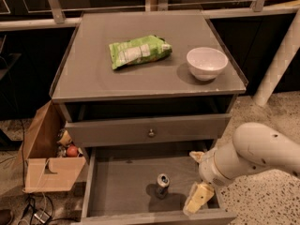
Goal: Pick redbull can from middle drawer and place on counter
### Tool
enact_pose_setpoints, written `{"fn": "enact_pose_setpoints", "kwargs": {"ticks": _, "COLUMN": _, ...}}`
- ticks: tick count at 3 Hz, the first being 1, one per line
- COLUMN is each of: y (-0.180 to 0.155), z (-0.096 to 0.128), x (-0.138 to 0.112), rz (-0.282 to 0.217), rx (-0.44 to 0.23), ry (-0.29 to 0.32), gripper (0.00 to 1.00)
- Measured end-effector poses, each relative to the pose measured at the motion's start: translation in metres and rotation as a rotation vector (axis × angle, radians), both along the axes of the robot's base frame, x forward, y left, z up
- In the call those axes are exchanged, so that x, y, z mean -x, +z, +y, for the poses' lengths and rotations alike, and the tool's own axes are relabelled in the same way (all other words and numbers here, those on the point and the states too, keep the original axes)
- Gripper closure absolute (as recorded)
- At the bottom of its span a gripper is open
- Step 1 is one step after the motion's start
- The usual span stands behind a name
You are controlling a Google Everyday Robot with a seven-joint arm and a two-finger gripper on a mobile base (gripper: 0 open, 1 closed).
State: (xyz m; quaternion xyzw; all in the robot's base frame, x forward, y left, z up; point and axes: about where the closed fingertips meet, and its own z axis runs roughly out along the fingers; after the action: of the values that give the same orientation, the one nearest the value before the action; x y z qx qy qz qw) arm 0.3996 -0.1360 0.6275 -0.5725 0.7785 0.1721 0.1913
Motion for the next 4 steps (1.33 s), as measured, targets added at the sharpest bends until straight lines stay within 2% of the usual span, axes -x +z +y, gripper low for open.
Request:
{"fn": "enact_pose_setpoints", "kwargs": {"ticks": 2, "y": -0.088, "z": 0.017, "x": -0.011, "rz": 0.068, "rx": -0.121, "ry": -0.068, "gripper": 0.0}}
{"fn": "enact_pose_setpoints", "kwargs": {"ticks": 3, "y": -0.118, "z": 0.031, "x": -0.018, "rz": 0.106, "rx": -0.198, "ry": -0.108, "gripper": 0.0}}
{"fn": "enact_pose_setpoints", "kwargs": {"ticks": 4, "y": -0.126, "z": 0.033, "x": -0.016, "rz": 0.119, "rx": -0.21, "ry": -0.111, "gripper": 0.0}}
